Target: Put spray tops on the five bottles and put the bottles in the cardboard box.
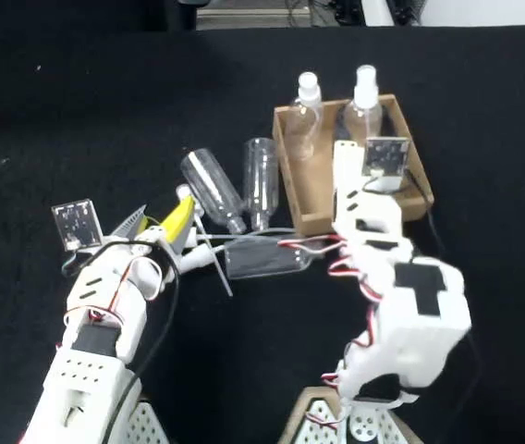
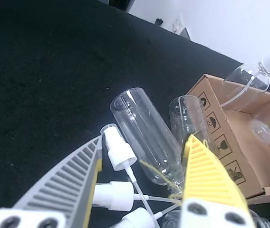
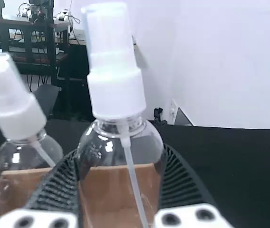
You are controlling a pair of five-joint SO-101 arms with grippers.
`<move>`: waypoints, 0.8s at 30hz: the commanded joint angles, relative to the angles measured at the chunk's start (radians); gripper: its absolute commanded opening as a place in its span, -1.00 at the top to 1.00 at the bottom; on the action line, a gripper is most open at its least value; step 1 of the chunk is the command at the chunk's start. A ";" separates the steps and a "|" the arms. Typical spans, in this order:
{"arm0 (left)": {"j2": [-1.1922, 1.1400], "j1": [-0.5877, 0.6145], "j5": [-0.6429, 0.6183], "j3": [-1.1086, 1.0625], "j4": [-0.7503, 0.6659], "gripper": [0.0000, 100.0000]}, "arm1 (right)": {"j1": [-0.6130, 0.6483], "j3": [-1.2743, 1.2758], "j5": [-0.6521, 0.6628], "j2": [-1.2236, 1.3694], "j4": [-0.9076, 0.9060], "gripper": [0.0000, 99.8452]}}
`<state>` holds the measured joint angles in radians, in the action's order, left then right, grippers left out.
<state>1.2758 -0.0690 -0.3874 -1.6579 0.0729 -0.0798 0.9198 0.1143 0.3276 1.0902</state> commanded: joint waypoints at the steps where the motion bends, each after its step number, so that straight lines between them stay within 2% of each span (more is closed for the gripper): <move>1: 0.015 -0.025 0.028 0.018 -0.023 0.47 | 0.032 -0.061 0.003 0.053 0.130 0.98; 11: 0.015 -0.025 0.028 0.018 -0.023 0.47 | 0.026 -0.150 0.003 0.254 0.273 0.98; 24: 0.015 -0.025 0.031 0.018 -0.023 0.47 | 0.023 -0.140 0.003 0.263 0.298 0.98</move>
<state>1.2758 -0.0690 -0.3644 -1.6579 0.0729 -0.0660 0.8109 0.1143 0.6038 1.3556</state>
